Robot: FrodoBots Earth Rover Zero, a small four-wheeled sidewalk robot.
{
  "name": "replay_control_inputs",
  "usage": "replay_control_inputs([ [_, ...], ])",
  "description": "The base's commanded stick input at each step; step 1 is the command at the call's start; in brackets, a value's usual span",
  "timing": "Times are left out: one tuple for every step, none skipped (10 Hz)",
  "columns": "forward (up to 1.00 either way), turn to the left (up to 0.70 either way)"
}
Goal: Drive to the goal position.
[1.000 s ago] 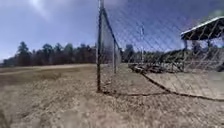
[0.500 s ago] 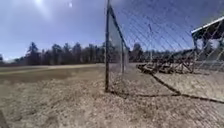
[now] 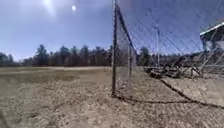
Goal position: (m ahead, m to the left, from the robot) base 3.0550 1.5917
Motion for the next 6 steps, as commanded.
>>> replay_control_inputs([
  [0.47, 0.47],
  [0.47, 0.47],
  [0.53, 0.53],
  [0.57, 0.57],
  [0.58, 0.58],
  [0.60, 0.60],
])
